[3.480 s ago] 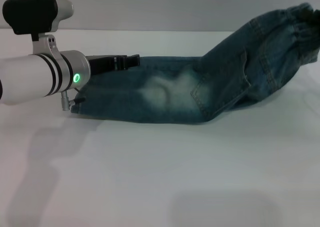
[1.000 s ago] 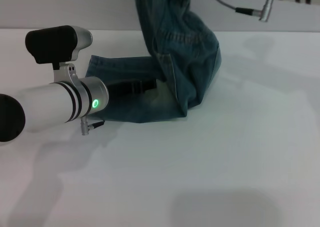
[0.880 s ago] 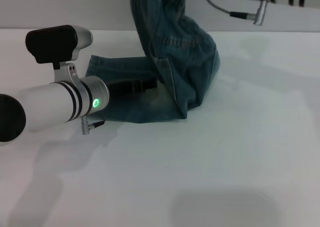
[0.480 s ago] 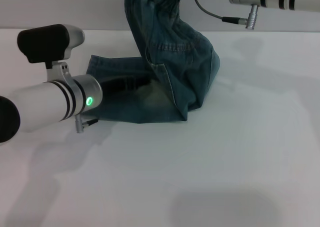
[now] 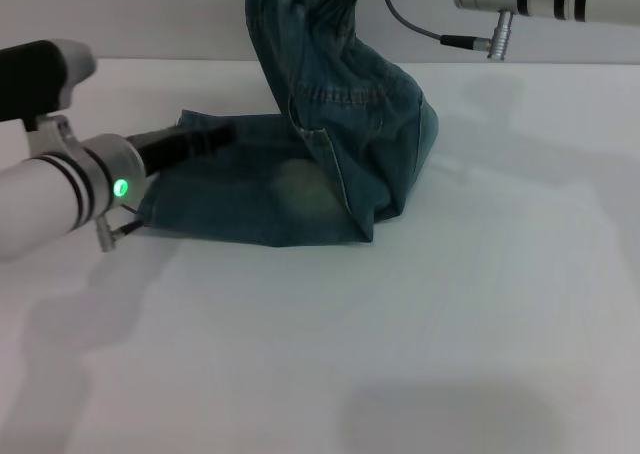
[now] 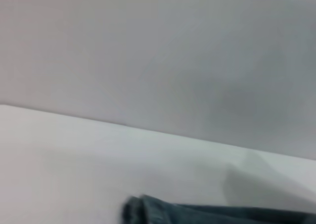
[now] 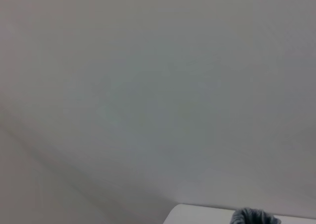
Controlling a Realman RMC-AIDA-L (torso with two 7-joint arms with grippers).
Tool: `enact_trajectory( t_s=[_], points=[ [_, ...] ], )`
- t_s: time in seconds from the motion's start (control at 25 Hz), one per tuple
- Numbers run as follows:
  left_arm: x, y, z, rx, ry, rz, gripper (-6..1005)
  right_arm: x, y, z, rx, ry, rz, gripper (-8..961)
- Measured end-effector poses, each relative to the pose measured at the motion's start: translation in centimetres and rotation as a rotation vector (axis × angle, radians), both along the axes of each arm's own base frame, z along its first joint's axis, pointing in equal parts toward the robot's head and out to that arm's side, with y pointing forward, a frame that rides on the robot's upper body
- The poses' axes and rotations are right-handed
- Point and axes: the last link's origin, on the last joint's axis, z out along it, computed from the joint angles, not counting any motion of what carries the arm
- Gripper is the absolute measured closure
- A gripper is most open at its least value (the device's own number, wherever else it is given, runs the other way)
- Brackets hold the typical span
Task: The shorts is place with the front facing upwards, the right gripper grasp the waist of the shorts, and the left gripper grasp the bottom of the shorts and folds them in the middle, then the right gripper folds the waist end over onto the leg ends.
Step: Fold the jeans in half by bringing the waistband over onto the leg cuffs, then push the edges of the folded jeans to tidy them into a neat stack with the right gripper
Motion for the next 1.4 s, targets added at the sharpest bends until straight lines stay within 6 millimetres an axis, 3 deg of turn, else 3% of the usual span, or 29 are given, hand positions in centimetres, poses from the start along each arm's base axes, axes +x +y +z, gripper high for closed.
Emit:
enact_trajectory(
  t_s=[0.36, 0.68, 0.92, 1.12, 1.4],
  points=[
    [-3.5, 0.1, 3.6, 0.163, 0.011, 0.073, 194, 0.3, -0.1, -0.4, -0.01, -0.004, -0.007, 856],
    [-6.7, -1.6, 6.7, 0.364, 0.01, 0.141, 194, 0.0, -0.3, -1.9, -0.044, -0.038, -0.006, 816],
    [-7.5, -2.2, 7.2, 0.401, 0.013, 0.159, 194, -1.2, -1.5, -5.1, -0.138, -0.148, 0.059, 786],
    [-7.3, -2.1, 7.0, 0.404, 0.02, 0.149, 194, -0.9, -2.4, -7.6, -0.215, -0.228, 0.049, 760],
    [-7.3, -2.2, 6.9, 0.398, 0.03, 0.142, 194, 2.2, -1.2, -6.3, -0.095, -0.248, -0.02, 692]
  ],
)
